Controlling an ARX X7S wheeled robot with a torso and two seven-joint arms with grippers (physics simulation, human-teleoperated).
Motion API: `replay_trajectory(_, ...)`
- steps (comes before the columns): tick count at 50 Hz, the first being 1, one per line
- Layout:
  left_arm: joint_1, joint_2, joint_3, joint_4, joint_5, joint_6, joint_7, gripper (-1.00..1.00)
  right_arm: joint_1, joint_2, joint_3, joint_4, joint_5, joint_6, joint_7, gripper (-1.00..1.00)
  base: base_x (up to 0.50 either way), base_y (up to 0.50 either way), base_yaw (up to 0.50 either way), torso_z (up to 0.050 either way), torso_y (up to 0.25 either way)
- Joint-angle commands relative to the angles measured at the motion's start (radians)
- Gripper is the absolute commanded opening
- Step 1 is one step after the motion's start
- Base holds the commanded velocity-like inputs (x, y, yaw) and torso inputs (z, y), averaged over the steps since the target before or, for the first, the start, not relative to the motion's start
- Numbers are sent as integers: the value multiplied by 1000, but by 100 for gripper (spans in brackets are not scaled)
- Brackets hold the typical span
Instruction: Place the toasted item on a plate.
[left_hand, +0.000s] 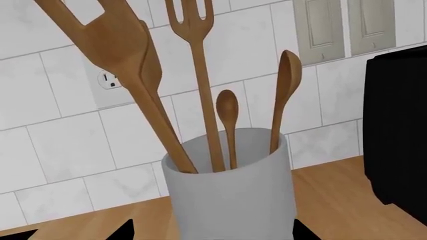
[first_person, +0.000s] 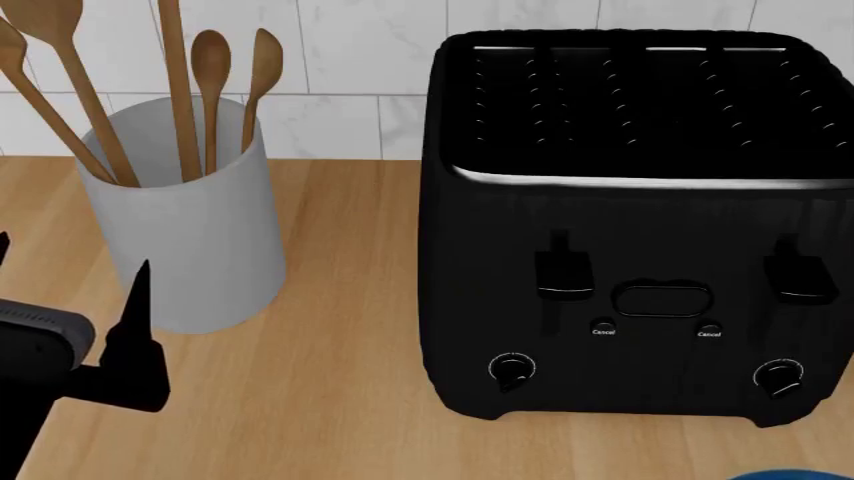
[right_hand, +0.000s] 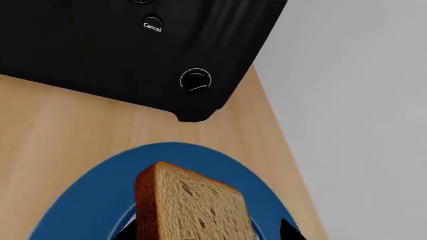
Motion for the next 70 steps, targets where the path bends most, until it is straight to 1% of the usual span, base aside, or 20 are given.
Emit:
replay_trajectory(1, 2, -4, -2, 5, -3, -3, -5, 100, -13, -10, 0, -4, 10, -14, -7, 100, 0, 0, 0, 0, 0)
replay_trajectory(6, 3, -5, 0, 5, -3, -4, -5, 100, -5, -31, 9, -22, 32, -36, -33, 100, 0, 0, 0, 0, 0)
replay_trajectory(8, 2, -5, -1, 3, -4, -2, -4, 100, -10, -37, 10, -31, 45, -71, -61, 100, 0, 0, 0, 0, 0)
replay_trajectory(12, 1, -6, 0, 3, -4, -3, -5, 100, 1, -54, 17, -40, 58, -58, -62, 100, 0, 0, 0, 0, 0)
replay_trajectory(17, -3, -6, 0, 3, -7, -7, -5, 100, 3, -62, 26, -47, 79, -103, -89, 100, 0, 0, 0, 0, 0)
replay_trajectory(21, -13, -4, 4, 0, -7, -10, -5, 100, 38, -67, 51, -56, 115, -80, -76, 100, 0, 0, 0, 0, 0)
replay_trajectory(23, -10, -6, 2, 5, -10, -11, -5, 100, 85, -73, 86, -60, 159, -37, -60, 100, 0, 0, 0, 0, 0)
replay_trajectory(25, -6, -9, 0, 11, -12, -14, -6, 100, 117, -78, 134, -61, 212, -10, -52, 100, 0, 0, 0, 0, 0)
replay_trajectory(28, -12, -12, -3, 15, -15, -22, -9, 100, 154, -103, 265, -61, 332, 66, -11, 100, 0, 0, 0, 0, 0)
replay_trajectory(29, -14, -12, -2, 13, -13, -22, -9, 100, 140, -115, 316, -61, 358, 86, 3, 100, 0, 0, 0, 0, 0)
replay_trajectory(34, -15, -10, 4, 4, -9, -15, -7, 100, 62, -238, 705, -61, 599, 279, 140, 100, 0, 0, 0, 0, 0)
replay_trajectory(35, -15, -10, 4, 4, -10, -15, -8, 100, 56, -257, 757, -60, 635, 305, 165, 100, 0, 0, 3, 0, 0)
replay_trajectory(37, -14, -13, 1, 11, -13, -20, -8, 100, 118, -263, 782, -59, 712, 329, 203, 100, 0, 0, 0, 0, 0)
replay_trajectory(43, -4, -17, -2, 13, -13, -14, -11, 100, 383, -223, 642, -60, 800, 286, 212, 100, 0, 0, 0, 0, 0)
replay_trajectory(46, -5, -14, 0, 7, -11, -8, -12, 100, 479, -218, 570, -60, 816, 267, 212, 100, 0, 0, 0, 0, 0)
replay_trajectory(52, -9, -12, 5, 3, -9, -7, -11, 100, 753, -185, 399, -55, 881, 235, 212, 100, 0, 0, 0, 0, 0)
replay_trajectory(56, -15, -11, 9, 1, -8, -8, -12, 100, 899, -170, 318, -43, 922, 231, 211, 100, 0, 0, 0, 0, 0)
replay_trajectory(60, -18, -13, 9, 7, -11, -14, -12, 100, 1080, -171, 220, -12, 975, 245, 212, 100, 0, 0, 0, 0, 0)
replay_trajectory(64, -15, -14, 8, 8, -12, -11, -13, 100, 1217, -184, 129, 23, 994, 253, 211, 100, 0, 0, 0, 0, 0)
replay_trajectory(70, -24, -13, 8, 8, -15, -15, -13, 100, 1342, -208, 42, 59, 1000, 251, 208, 100, 0, 0, 0, 0, 0)
